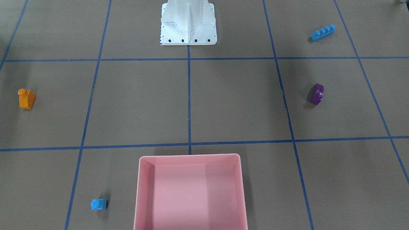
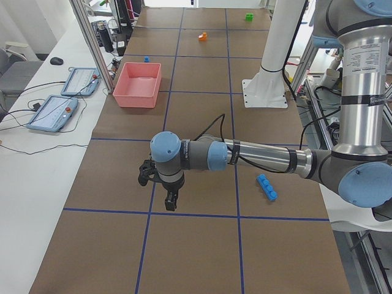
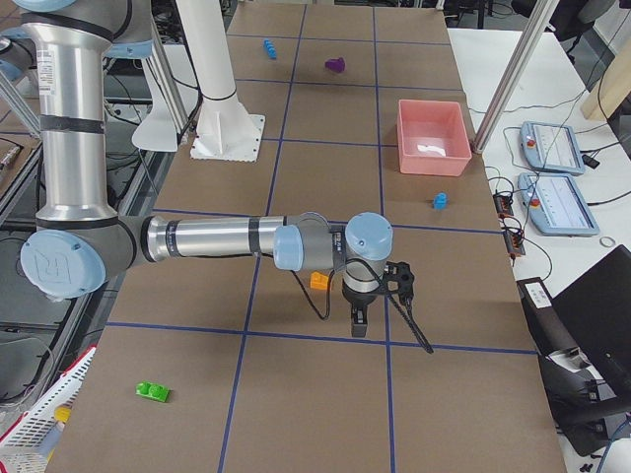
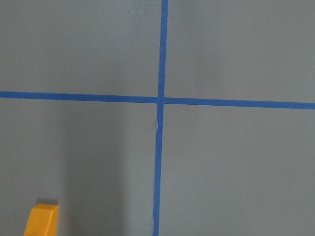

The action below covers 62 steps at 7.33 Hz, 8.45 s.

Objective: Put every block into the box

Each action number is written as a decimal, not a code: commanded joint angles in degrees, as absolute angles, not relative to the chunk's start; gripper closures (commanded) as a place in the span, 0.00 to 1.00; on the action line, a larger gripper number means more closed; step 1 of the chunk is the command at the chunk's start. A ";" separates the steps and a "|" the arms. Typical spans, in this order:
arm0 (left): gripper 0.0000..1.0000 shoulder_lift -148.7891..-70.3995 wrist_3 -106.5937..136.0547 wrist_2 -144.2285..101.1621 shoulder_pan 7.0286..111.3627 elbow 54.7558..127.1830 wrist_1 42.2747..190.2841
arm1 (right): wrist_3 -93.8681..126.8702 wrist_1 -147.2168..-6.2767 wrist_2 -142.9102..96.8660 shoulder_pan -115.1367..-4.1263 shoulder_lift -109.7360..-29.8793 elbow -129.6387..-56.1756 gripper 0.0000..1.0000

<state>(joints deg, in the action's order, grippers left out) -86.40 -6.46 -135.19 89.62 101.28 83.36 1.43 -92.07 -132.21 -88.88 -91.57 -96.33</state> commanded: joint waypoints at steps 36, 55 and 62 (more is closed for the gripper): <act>1.00 -126.96 30.91 -125.16 49.92 93.04 87.18 | 79.54 -69.09 -109.07 -46.85 -26.89 -52.74 0.48; 0.00 -88.86 34.59 -124.64 53.96 115.96 109.42 | 62.22 -67.08 -122.42 -61.86 -32.20 -50.75 1.00; 0.00 -55.66 12.47 -121.38 39.34 119.00 126.97 | 76.20 -62.58 -112.66 -48.51 -23.73 -47.72 0.00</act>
